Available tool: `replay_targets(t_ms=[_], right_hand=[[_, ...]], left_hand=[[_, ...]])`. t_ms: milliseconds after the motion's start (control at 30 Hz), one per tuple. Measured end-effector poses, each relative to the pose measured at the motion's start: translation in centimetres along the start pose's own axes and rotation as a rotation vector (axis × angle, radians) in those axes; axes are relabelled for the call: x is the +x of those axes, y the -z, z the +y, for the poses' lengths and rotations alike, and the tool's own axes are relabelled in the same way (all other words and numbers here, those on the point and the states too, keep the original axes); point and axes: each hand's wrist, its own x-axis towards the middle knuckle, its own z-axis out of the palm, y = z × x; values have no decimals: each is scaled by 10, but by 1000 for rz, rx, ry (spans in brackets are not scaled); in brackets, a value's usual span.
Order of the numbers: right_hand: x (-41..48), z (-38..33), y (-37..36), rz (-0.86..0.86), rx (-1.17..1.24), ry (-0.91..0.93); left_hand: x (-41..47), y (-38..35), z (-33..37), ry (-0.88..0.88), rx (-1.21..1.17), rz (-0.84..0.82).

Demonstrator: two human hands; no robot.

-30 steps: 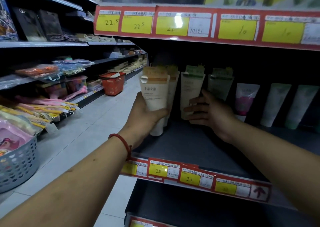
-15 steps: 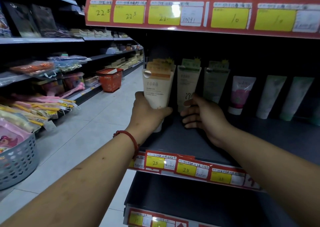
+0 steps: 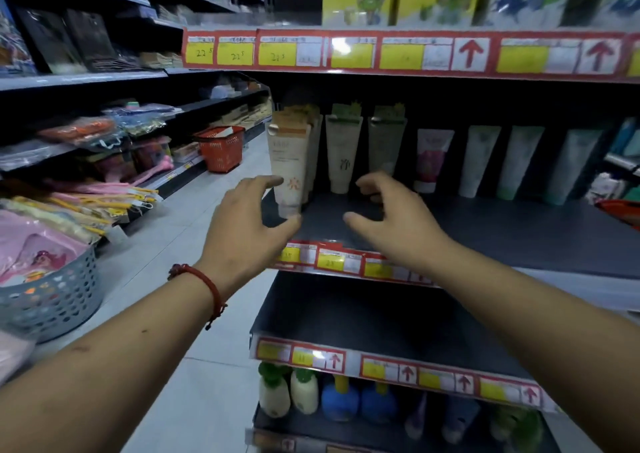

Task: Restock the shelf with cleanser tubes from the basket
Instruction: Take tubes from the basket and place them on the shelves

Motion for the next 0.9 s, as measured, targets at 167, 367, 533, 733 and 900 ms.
replay_targets(t_ms=[167, 367, 533, 733, 900], right_hand=[[-88, -10, 20, -97, -123, 131], [-196, 15, 19, -261, -227, 162], [-271, 54, 1, -325, -261, 77], [-345, 93, -30, -442, -235, -61], [-395, 123, -65, -545, -159, -213]], left_hand=[[-79, 0, 32, -77, 165, -138], [-168, -27, 53, -191, 299, -267], [-235, -67, 50, -233, 330, -398], [-313, -116, 35, -259, 357, -550], [-364, -151, 15, -162, 351, -717]])
